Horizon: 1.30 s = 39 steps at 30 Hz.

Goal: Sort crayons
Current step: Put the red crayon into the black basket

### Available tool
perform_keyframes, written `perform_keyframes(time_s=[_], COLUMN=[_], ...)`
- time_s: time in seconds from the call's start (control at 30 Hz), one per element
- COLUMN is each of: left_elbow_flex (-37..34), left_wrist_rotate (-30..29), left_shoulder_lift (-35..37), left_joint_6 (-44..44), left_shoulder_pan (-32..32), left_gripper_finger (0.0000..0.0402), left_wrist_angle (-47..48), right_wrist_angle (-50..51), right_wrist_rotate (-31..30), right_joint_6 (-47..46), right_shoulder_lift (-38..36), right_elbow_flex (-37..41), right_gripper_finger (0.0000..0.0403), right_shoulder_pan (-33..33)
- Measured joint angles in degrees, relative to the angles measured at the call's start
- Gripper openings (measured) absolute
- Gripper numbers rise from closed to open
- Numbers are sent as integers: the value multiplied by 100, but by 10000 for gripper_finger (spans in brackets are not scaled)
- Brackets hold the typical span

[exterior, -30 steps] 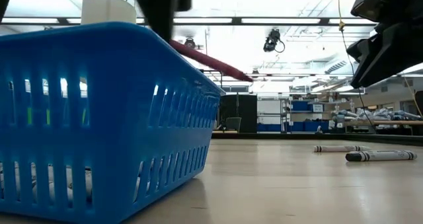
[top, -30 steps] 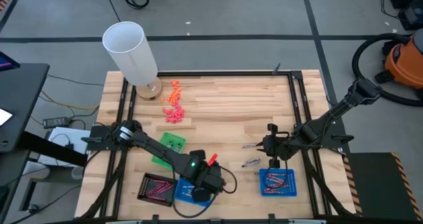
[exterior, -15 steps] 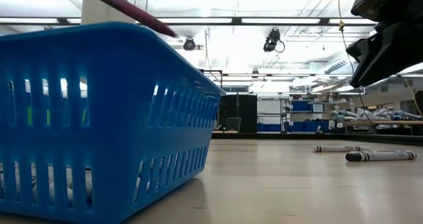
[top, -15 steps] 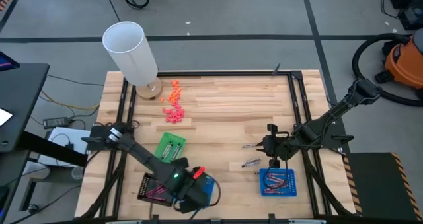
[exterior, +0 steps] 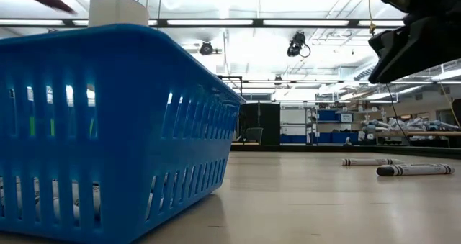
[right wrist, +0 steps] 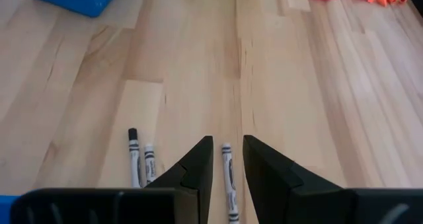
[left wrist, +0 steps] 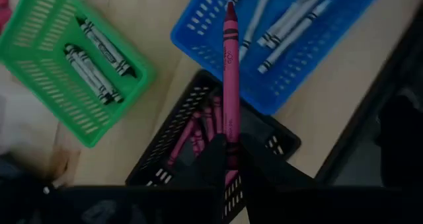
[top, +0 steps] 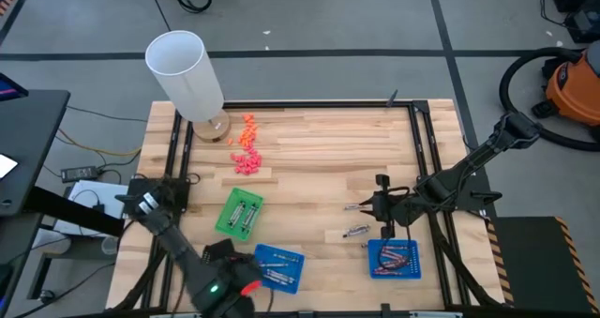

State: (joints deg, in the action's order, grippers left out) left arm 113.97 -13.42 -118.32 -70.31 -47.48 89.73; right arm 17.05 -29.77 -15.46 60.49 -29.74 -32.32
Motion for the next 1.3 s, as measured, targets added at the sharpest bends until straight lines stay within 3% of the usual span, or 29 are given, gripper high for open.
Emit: perform_keyframes(time_s=[0.43, 0.9, 1.3], left_elbow_flex=[-2, -4, -149], left_wrist_rotate=[-1225, -841, -935], left_shoulder_lift=[-144, -509, -505], left_joint_6=[-246, -31, -128], left_shoulder_pan=[-853, -873, -868], left_gripper_finger=[36, 36, 36], left_wrist_angle=[26, 27, 12], right_wrist_angle=[-163, -389, -394], right_wrist_rotate=[175, 570, 589], right_joint_6=[542, 685, 719], right_shoulder_lift=[0, 0, 0], right_elbow_flex=[0, 0, 0], right_gripper_finger=[94, 94, 94], right_shoulder_pan=[472, 579, 579])
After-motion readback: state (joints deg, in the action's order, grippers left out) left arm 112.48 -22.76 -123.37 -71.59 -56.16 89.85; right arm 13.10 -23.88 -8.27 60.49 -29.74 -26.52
